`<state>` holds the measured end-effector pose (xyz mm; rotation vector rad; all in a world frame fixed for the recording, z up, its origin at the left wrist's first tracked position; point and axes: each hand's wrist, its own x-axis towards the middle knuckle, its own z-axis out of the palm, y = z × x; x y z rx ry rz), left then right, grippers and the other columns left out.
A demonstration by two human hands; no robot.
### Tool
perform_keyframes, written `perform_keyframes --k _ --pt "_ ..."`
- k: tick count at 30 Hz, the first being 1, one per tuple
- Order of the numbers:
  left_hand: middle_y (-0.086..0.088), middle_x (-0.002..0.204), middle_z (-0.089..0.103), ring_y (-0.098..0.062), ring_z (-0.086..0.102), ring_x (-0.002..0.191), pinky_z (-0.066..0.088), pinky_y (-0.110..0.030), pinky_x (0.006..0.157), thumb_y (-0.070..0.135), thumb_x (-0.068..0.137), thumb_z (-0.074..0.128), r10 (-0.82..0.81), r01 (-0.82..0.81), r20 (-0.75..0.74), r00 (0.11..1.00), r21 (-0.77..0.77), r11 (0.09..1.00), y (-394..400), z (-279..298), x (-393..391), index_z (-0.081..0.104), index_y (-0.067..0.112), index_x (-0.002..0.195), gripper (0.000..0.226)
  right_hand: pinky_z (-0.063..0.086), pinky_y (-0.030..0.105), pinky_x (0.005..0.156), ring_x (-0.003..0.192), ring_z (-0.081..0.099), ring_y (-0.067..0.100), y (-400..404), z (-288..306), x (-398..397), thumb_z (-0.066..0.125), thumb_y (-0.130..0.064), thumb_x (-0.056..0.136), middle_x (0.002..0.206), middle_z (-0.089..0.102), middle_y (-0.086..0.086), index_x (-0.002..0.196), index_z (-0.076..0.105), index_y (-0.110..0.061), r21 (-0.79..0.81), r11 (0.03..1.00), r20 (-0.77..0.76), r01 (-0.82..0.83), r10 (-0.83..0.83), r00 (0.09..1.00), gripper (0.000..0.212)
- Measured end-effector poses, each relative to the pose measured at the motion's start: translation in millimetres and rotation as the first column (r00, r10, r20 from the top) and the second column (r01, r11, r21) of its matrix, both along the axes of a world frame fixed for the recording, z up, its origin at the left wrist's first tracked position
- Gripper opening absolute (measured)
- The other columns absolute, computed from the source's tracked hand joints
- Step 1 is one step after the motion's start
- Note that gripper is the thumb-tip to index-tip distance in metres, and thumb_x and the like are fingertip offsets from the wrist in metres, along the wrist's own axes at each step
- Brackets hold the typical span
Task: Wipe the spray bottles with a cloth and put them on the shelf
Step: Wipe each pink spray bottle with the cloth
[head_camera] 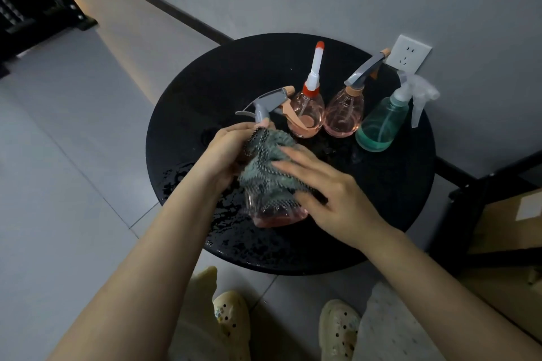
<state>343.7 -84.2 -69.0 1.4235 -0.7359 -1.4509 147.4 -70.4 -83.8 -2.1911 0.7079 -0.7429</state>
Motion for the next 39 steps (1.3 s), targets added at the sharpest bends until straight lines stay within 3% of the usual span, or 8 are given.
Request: perform_keyframes --k 3,8,14,17,24,29,34,39 --pt "-0.001 0.072 0.06 -0.018 0.055 0.065 0.043 -0.03 0.061 0.047 0.07 0.067 -0.005 0.002 0.083 0.997 0.033 0.999 0 2 10 0.065 0.022 0.069 0.025 0.03 0.035 0.112 0.14 0.027 0.023 7 -7 -15 0.054 -0.012 0.087 0.144 0.04 -0.001 0.134 0.046 -0.016 -0.208 0.971 -0.058 -0.122 0.112 0.992 0.048" --pt "-0.005 0.084 0.065 -0.024 0.059 0.083 0.048 -0.037 0.079 0.042 0.079 0.064 0.083 -0.085 0.063 0.995 0.03 0.996 -1 4 15 0.07 0.022 0.069 0.022 0.04 0.041 0.106 0.138 0.033 0.027 10 -10 -22 0.055 -0.008 0.086 0.14 0.043 0.001 0.13 0.047 -0.016 -0.378 0.905 -0.099 -0.196 0.171 0.98 0.045" --pt "-0.016 0.086 0.056 -0.031 0.048 0.08 0.039 -0.038 0.073 0.018 0.081 0.053 -0.03 0.029 0.029 0.999 0.014 0.999 1 2 -5 0.068 0.017 0.076 0.016 0.025 0.014 0.109 0.135 0.029 -0.004 -8 6 4 0.042 -0.022 0.091 0.141 0.038 -0.012 0.135 0.045 -0.026 0.017 0.996 0.035 0.085 -0.086 0.996 0.044" --pt "-0.008 0.077 0.061 -0.025 0.053 0.073 0.042 -0.029 0.064 0.007 0.083 0.046 -0.001 0.001 0.004 1.0 0.018 1.0 1 -2 -10 0.066 0.015 0.074 0.023 0.024 0.008 0.106 0.131 0.029 -0.011 -13 9 7 0.04 -0.029 0.092 0.139 0.038 -0.015 0.135 0.045 -0.029 0.064 0.991 0.016 0.117 -0.119 0.993 0.043" --pt "-0.002 0.076 0.06 -0.021 0.053 0.073 0.042 -0.038 0.077 0.037 0.076 0.06 0.054 -0.056 0.059 0.997 0.022 0.998 -2 2 9 0.068 0.022 0.07 0.018 0.028 0.031 0.113 0.14 0.028 0.02 6 -4 -17 0.05 -0.018 0.092 0.143 0.039 -0.005 0.136 0.043 -0.018 -0.248 0.965 -0.074 -0.086 0.07 0.995 0.045" --pt "-0.001 0.074 0.063 -0.019 0.059 0.071 0.045 -0.04 0.087 0.033 0.088 0.057 0.109 -0.109 -0.048 0.993 0.016 0.994 -6 3 13 0.064 0.017 0.083 0.017 0.04 0.042 0.106 0.139 0.03 0.028 7 -5 -23 0.052 -0.017 0.091 0.14 0.045 0.002 0.132 0.045 -0.016 -0.4 0.898 -0.163 -0.183 0.126 0.978 0.042" --pt "-0.012 0.086 0.059 -0.025 0.055 0.076 0.043 -0.037 0.076 0.027 0.082 0.058 -0.015 0.015 -0.07 0.997 0.002 1.0 -4 -1 -2 0.063 0.01 0.088 0.018 0.025 0.026 0.113 0.141 0.025 0.013 -5 1 -3 0.041 -0.026 0.093 0.144 0.036 -0.012 0.137 0.041 -0.026 -0.191 0.981 -0.12 -0.022 -0.001 0.993 0.044" --pt "-0.023 0.101 0.06 -0.032 0.058 0.089 0.05 -0.035 0.074 0.007 0.088 0.046 0.033 -0.033 -0.021 0.999 0.027 0.999 -1 -3 -16 0.059 -0.005 0.112 0.03 0.019 0.01 0.109 0.137 0.025 -0.002 -13 7 7 0.037 -0.034 0.092 0.142 0.032 -0.019 0.138 0.044 -0.027 0.03 0.995 -0.085 0.098 -0.095 0.992 0.047"
